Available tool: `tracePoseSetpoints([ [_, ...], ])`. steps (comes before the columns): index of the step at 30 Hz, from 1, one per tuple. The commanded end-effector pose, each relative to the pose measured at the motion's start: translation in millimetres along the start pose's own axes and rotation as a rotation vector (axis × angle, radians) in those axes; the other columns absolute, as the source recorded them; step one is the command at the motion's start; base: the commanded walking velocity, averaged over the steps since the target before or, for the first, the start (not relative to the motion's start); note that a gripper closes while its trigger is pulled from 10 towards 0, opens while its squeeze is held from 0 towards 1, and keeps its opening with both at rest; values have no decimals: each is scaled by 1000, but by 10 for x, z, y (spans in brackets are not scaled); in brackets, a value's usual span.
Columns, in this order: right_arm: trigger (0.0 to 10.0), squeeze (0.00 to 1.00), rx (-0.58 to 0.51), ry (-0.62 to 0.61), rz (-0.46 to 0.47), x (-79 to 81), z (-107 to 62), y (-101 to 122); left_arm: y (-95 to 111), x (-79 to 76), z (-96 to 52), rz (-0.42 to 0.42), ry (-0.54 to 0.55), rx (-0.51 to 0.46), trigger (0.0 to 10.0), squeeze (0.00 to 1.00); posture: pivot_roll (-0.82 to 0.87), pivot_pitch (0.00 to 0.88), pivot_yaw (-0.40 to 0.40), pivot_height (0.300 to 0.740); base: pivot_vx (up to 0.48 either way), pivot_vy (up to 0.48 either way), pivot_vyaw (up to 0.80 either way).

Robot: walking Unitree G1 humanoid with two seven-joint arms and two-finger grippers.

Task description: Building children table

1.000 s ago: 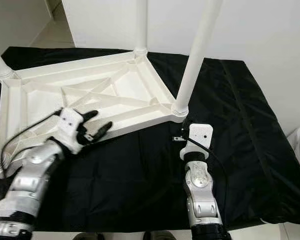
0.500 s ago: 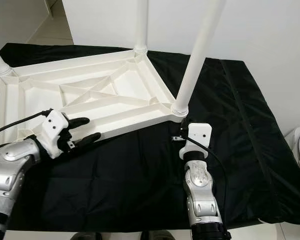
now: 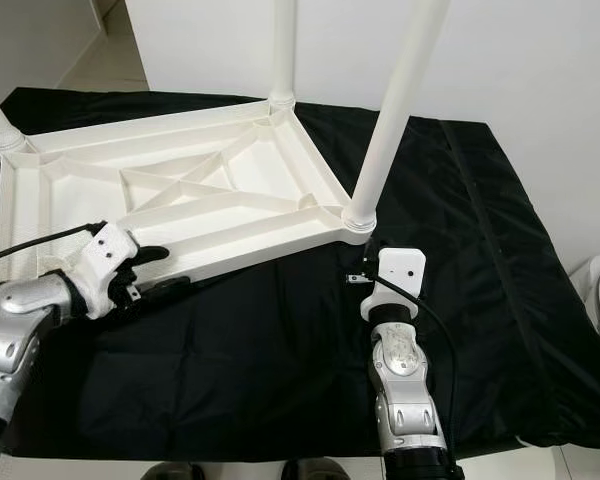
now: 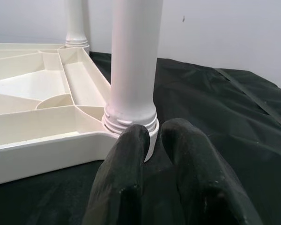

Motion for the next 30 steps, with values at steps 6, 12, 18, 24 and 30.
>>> tracePoseSetpoints([
  [6,10000,0,9,-5,-20,-30,-37,-26,-41,-108,84,-103,122,56,10000,0,66,68,-53,740,0,0,0],
  [12,10000,0,5,-2,-22,-30,-19,-15,-62,-160,88,-81,87,112,8000,0,68,67,-53,740,0,0,0],
  [18,10000,0,5,-2,-22,-30,-19,-15,-62,-160,88,-81,87,112,8000,0,68,67,-53,740,0,0,0],
  [24,10000,0,5,-10,-21,-35,-19,-15,28,-100,46,-56,138,148,0,0,61,66,-41,740,0,0,0],
  [30,10000,0,10,-18,-19,-43,-43,-30,53,-217,-41,-77,137,162,0,0,59,67,-38,740,0,0,0],
])
Point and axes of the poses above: a point about 5 cm out from each wrist's last joint towards the gripper, its own z axis pointing out of the wrist towards the gripper, its own y axis along the axis of the wrist's last joint, x = y × z, the point moved 3 cm from there along z, pointing out of the wrist towards the gripper, and after that the axes turned 9 degrees about -z, right-handed, at the moved point
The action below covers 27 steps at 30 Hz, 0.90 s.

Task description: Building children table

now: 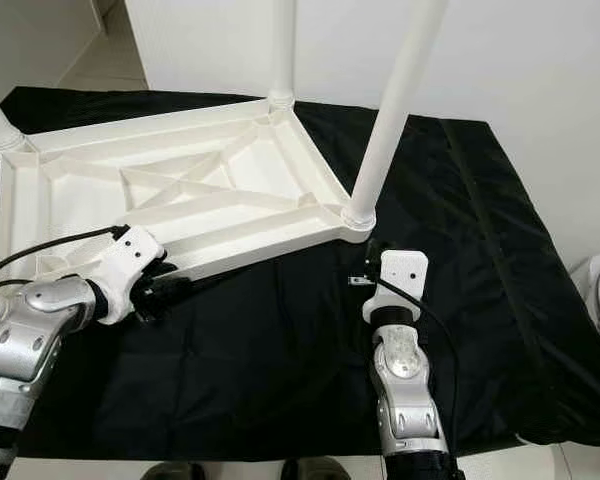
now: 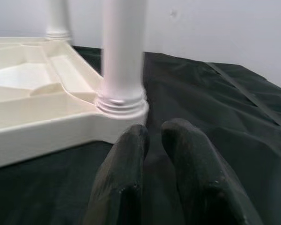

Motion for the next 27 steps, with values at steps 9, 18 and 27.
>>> tracePoseSetpoints([
  [9,10000,0,-2,14,-10,32,21,-3,-50,37,-171,-24,80,15,0,0,79,68,-58,740,0,0,0],
  [18,10000,0,-6,24,-13,34,45,1,-148,95,-303,-34,98,65,0,0,88,67,-68,740,0,0,0],
  [27,10000,0,-6,31,-15,56,37,-6,114,-114,-212,-27,-11,-146,10000,0,83,69,-59,740,0,0,0],
])
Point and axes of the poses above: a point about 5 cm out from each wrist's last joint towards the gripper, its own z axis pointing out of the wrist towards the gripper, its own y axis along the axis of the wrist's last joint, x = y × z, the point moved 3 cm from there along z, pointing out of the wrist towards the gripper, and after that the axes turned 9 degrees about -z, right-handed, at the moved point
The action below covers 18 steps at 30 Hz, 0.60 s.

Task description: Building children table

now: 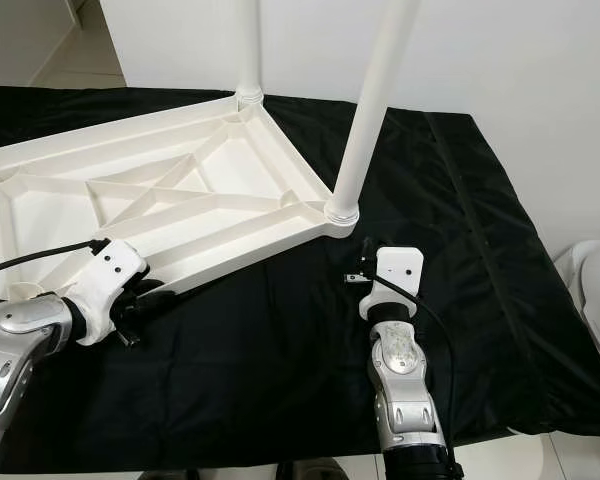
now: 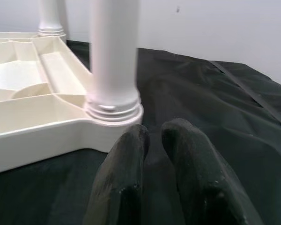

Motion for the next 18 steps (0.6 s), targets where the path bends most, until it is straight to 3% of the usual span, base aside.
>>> tracePoseSetpoints([
  [1,10000,0,-2,4,-15,3,-10,-13,149,-38,-3,31,-13,-91,10000,0,83,69,-59,740,0,0,0],
  [10,10000,0,3,-4,-19,-14,-43,-29,105,-13,31,23,-2,-79,10000,0,74,71,-52,740,0,0,0],
  [11,10000,0,4,-5,-19,-14,-48,-32,106,-13,32,27,-2,-84,10000,898,74,73,-51,740,0,0,0],
  [12,10000,0,4,-5,-19,-13,-51,-33,102,-5,35,20,3,-84,10000,1000,74,73,-51,740,0,0,0],
  [16,10000,0,6,-4,-21,-13,-58,-35,108,-46,33,26,-25,-93,10000,1000,74,75,-53,740,0,0,0],
  [17,10000,0,6,-4,-21,-14,-56,-36,108,-77,33,41,-47,-98,10000,506,75,75,-55,740,0,0,0],
  [18,10000,0,6,-4,-21,-14,-56,-36,108,-77,33,41,-47,-98,10000,506,75,75,-55,740,0,0,0],
])
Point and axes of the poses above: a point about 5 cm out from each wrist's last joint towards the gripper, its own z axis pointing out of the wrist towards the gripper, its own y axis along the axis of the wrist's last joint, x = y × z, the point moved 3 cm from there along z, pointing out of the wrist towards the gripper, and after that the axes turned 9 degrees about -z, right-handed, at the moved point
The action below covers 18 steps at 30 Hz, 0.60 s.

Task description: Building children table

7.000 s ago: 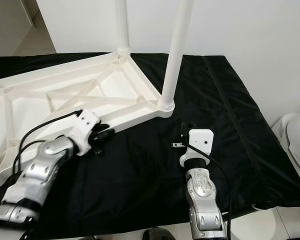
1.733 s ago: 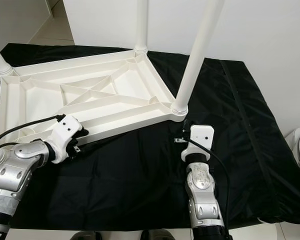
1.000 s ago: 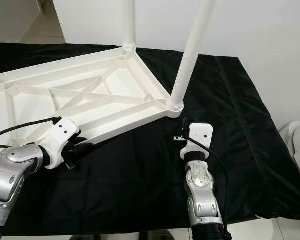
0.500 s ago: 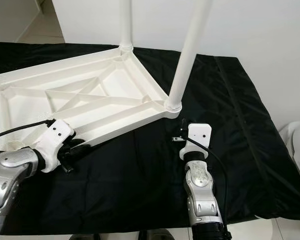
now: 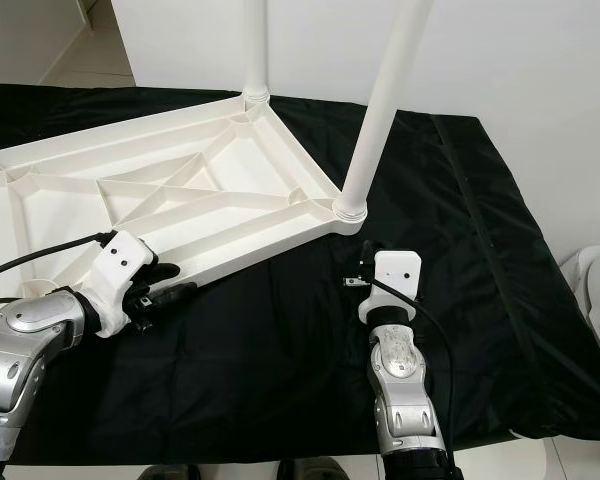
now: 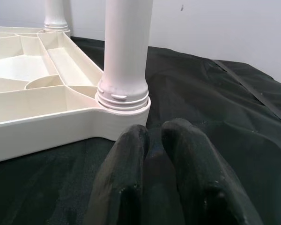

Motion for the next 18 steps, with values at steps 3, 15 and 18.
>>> tracePoseSetpoints([
  [3,10000,0,-5,-3,-4,-15,-7,1,-8,-38,-5,24,-19,-5,10000,0,77,73,-56,740,0,0,0],
  [15,10000,0,-7,-6,-2,-4,9,6,-57,241,34,-41,113,52,10000,0,78,69,-49,740,0,0,0],
  [18,10000,0,-8,-9,-4,-11,11,7,-111,202,69,-46,108,88,10000,0,78,67,-46,740,0,0,0],
])
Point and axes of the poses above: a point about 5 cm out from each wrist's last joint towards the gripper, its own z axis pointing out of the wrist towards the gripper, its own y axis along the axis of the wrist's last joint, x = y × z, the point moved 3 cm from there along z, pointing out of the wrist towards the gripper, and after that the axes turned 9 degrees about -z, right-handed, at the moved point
